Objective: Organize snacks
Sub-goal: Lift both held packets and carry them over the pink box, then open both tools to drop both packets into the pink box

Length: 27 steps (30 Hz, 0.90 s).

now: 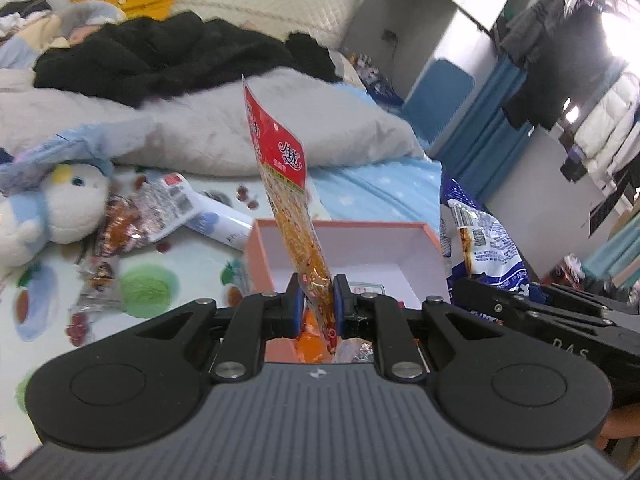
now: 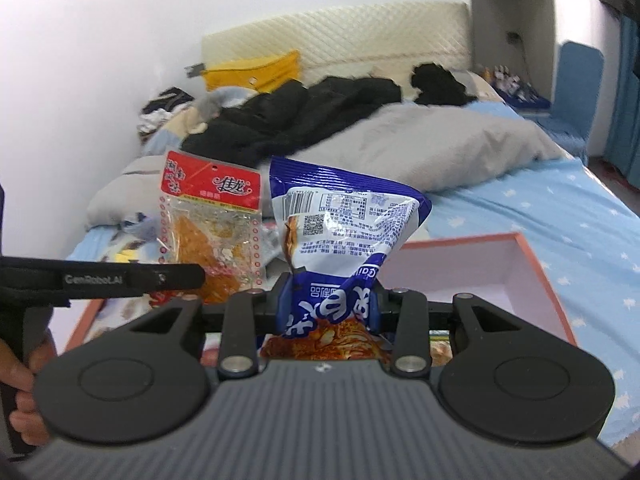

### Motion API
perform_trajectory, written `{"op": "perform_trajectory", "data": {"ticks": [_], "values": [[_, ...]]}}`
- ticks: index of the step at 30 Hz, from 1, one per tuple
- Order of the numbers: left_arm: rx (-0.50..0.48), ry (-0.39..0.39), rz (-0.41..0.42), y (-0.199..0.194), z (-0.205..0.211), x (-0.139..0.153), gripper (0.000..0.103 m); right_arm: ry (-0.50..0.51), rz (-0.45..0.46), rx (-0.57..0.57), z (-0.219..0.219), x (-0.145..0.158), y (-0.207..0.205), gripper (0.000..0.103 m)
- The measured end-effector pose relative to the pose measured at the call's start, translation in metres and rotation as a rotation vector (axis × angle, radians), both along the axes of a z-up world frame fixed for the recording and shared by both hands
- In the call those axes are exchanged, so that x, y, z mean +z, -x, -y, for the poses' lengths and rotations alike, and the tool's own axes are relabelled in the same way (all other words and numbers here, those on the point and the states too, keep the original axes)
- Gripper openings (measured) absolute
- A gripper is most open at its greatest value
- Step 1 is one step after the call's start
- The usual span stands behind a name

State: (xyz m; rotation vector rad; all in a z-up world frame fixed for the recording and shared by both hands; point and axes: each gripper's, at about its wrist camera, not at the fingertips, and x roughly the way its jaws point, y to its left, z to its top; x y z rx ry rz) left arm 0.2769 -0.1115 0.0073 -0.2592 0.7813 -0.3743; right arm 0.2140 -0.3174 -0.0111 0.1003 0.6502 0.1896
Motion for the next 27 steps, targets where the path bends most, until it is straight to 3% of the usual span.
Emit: {"op": "perform_trajectory", "data": {"ticks": [17, 22, 23, 24, 26, 27], "values": [[-0.11, -0.083, -0.171, -0.085, 0.089, -0.085, 0.018, -0.008, -0.194, -0.104, 0.067, -0.089, -0.056, 0.04], [-0.124, -0.095, -0.206, -0.099, 0.104, -0.105, 0.018, -0.019, -0.241, -0.117, 0.077, -0.108, -0.067, 0.044], [-0.123, -0.092, -0.208, -0.1, 0.105, -0.107, 0.018, -0.023, -0.249, -0.117, 0.079, -0.111, -0.067, 0.051], [-0.122, -0.093, -0.209, -0.102, 0.106, -0.108, 0.022, -0.027, -0.26, -0.117, 0.08, -0.114, -0.069, 0.064], [-0.112, -0.103, -0.227, -0.105, 0.106, -0.112, 0.044, -0.027, -0.266, -0.118, 0.081, -0.117, -0.07, 0.083], [-0.101, -0.111, -0.225, -0.105, 0.105, -0.112, 0.062, -0.027, -0.262, -0.12, 0.082, -0.117, -0.07, 0.087]]}}
